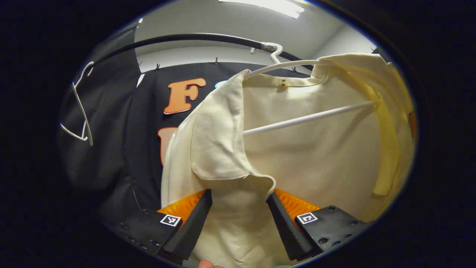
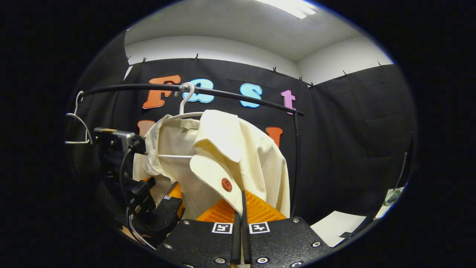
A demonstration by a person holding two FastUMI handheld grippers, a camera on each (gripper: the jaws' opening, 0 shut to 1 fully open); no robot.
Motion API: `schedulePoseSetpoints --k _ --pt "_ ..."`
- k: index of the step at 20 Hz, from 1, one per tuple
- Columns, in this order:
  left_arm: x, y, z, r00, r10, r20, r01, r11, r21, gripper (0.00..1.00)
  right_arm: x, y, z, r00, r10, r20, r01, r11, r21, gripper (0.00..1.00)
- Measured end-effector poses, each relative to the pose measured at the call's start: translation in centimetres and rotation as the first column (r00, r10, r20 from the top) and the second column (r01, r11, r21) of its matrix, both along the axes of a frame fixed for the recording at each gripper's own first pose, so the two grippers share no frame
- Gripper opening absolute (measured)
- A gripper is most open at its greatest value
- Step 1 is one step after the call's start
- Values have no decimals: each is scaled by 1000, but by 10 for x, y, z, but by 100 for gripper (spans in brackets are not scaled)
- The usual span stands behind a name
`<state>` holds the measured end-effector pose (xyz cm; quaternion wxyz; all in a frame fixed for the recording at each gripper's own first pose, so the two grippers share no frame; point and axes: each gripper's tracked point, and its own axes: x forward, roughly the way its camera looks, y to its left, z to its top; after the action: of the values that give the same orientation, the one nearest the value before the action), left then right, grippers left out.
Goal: Grasp the clothes on the hanger with both hands and then place them into the laundry hamper below.
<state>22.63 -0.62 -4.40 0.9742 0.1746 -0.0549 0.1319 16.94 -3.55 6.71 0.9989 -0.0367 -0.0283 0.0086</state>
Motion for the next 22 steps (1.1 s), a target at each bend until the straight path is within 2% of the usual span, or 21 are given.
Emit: schedulePoseSetpoints --k 2,3,5,7,10,12,15,16,18,22 --pt "-10 23 6 997 70 18 -72 995 75 97 1 -2 -1 1000 -5 -1 5 1000 0 2" --pt "-13 29 9 997 77 17 -79 992 102 98 -1 -2 -1 1000 -6 -3 6 1000 4 2" --pt "-15 41 14 995 95 11 -96 984 147 74 -3 -2 -2 1000 -4 -4 4 1000 8 2" --pt "-21 50 15 997 80 -11 -77 981 177 44 -6 0 -1 1000 -5 1 5 1000 6 1" --pt "-27 56 22 998 30 -48 -19 976 215 12 -13 2 2 1000 2 22 -2 1000 19 2" --pt "-35 65 35 999 27 -36 -18 972 234 11 -16 3 3 1000 4 27 -5 1000 14 2" --pt "-50 71 59 999 -13 35 8 992 127 11 -23 2 3 1000 1 27 -1 1000 2 2" --pt "-53 65 62 998 -54 44 51 997 65 8 -24 3 4 1000 2 26 -2 1000 2 2" --pt "-62 47 55 991 -134 26 135 990 -27 11 -25 7 5 1000 3 27 -3 1000 1 2" --pt "-69 -5 32 945 -327 6 325 938 -120 12 -27 15 4 1000 13 23 -13 1000 1 2"
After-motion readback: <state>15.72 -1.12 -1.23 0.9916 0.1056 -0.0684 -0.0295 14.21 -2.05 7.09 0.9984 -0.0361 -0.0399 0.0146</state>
